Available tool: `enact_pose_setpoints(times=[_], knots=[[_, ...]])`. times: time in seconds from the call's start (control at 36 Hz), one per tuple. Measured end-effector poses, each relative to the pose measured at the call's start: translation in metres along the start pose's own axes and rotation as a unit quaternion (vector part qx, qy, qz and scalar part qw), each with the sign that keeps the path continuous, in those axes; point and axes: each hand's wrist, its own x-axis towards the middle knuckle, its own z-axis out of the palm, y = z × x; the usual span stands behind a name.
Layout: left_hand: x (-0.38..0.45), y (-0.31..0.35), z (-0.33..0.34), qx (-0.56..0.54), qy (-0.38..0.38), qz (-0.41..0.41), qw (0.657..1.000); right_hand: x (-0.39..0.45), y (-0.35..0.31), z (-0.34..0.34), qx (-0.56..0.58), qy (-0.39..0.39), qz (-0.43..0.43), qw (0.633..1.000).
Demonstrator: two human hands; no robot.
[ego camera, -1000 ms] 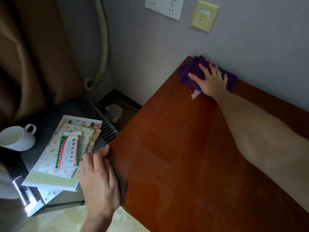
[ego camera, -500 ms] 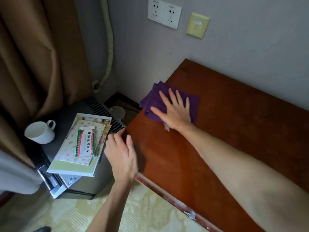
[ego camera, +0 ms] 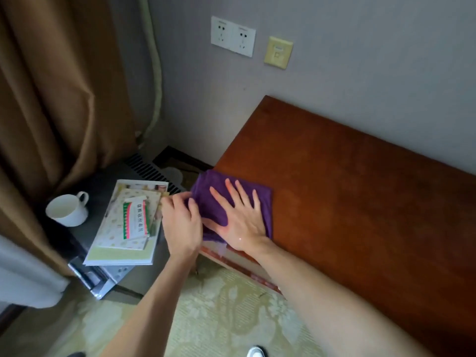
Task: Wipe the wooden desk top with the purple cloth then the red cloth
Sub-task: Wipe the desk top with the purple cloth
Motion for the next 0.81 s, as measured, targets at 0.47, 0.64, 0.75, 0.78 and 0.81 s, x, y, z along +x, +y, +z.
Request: enact_pose_setpoints(times=[0.47,0.64,0.75,0.78,0.81], knots=[[0.04,0.014,0.091,0.289,-0.162,0.223,0.917,0.25,0.189,-0.014,0.036,-0.024,0.083,0.996],[0.039,0.019,0.088,0.325,-0.179,0.221,0.902,0.307,0.242,-0.022,0.047,-0.023,0.095,0.994],[0.038,0.02,0.086,0.329,-0.185,0.218,0.9,0.318,0.256,-0.024,0.055,-0.023,0.114,0.992],[0.038,0.02,0.086,0.328,-0.185,0.219,0.9,0.32,0.255,-0.025,0.053,-0.018,0.119,0.991],[0.037,0.02,0.086,0.326,-0.186,0.22,0.9,0.319,0.253,-0.025,0.048,-0.016,0.124,0.991]])
